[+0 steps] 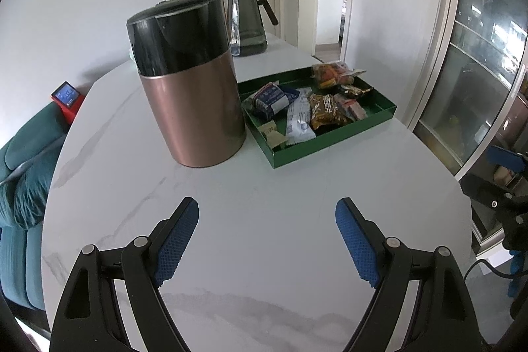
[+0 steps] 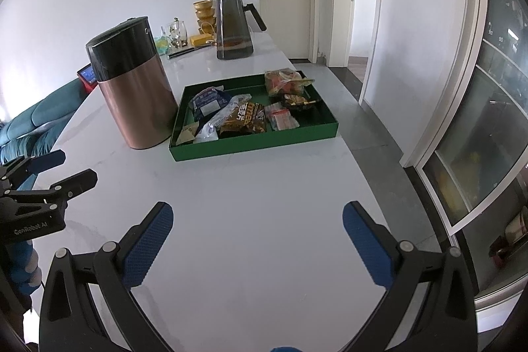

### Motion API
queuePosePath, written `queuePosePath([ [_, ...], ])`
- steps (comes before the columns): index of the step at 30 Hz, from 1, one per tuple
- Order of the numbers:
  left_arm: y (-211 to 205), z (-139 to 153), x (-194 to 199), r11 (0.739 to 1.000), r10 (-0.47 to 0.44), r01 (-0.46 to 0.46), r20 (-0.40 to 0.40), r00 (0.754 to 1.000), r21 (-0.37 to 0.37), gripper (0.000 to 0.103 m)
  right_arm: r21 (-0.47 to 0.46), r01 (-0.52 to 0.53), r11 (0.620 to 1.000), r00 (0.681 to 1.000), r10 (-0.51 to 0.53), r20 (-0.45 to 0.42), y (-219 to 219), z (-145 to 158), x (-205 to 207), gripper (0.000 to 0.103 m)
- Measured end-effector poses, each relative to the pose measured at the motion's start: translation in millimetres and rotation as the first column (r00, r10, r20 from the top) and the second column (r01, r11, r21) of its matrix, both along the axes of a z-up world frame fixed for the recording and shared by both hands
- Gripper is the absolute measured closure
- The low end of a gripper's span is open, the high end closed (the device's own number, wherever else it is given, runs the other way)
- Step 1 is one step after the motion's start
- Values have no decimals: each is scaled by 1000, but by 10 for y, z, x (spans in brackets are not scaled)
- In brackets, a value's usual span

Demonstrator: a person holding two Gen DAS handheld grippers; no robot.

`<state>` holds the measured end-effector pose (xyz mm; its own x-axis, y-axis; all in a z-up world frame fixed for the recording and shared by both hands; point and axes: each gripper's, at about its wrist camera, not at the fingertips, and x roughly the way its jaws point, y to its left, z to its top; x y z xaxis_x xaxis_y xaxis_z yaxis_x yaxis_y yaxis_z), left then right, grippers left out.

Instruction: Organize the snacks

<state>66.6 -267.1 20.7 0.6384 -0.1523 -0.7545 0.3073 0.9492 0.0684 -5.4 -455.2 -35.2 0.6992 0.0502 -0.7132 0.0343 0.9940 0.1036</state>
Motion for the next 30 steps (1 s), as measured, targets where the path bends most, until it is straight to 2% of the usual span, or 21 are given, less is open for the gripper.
queuePosePath([
  [7,22,-132,-4,1000,1,-1,-32,999,3,22,-4,4,1000,1000,-4,-17,6,-55,2,0],
  [18,65,-573,-35,999,17,-12,-131,991,38,22,-7,-1,1000,997,0,-74,43,-261,-10,0],
  [25,80,-575,-63,999,14,-9,-132,991,38,22,-6,-11,1000,995,10,-102,69,-363,-42,0],
  [30,73,-410,-75,999,16,-13,-75,997,38,22,-11,-11,1000,998,10,-66,63,-293,-54,0],
])
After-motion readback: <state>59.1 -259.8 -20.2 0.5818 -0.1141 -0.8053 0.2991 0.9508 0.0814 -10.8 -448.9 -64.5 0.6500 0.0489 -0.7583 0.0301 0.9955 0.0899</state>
